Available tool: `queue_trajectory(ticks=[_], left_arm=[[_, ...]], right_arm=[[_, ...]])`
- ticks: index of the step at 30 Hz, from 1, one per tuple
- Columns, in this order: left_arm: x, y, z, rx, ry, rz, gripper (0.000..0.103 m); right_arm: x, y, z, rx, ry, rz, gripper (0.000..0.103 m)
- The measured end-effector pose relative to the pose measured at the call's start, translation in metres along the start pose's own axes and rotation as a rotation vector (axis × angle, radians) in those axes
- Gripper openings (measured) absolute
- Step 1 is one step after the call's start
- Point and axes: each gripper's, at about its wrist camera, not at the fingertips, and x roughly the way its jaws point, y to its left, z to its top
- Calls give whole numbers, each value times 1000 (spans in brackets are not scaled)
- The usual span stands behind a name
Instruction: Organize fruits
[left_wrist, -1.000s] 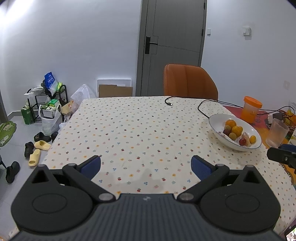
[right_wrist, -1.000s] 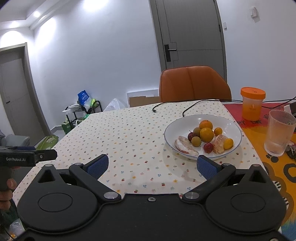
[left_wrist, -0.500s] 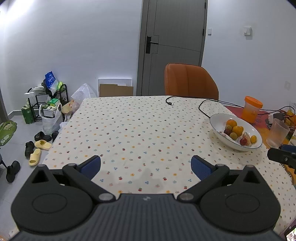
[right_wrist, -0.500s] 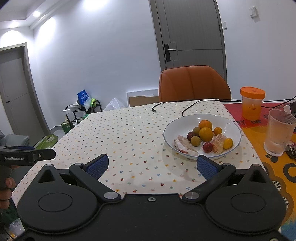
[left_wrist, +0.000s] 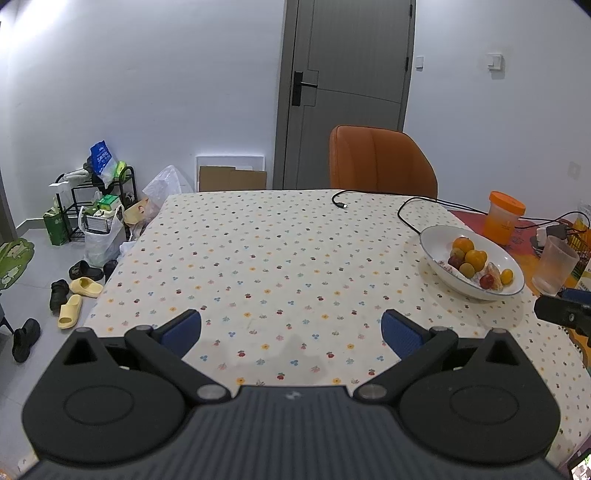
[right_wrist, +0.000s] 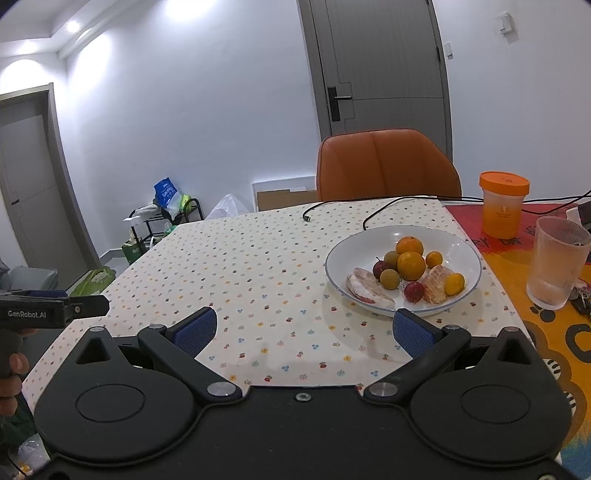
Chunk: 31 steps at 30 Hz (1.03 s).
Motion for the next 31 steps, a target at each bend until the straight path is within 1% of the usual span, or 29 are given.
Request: queue_trajectory(ticks=[13,22,31], left_arm=[[3,4,-1,-19,13,11,103],[4,2,-2,-11,11,6,103],[7,-3,-3,0,28,-10,103]], right_arm=[[1,0,-1,-1,4,-1,103],[4,-1,-5,-3,13,-4,103],[6,-6,-8,8,23,-14,103]])
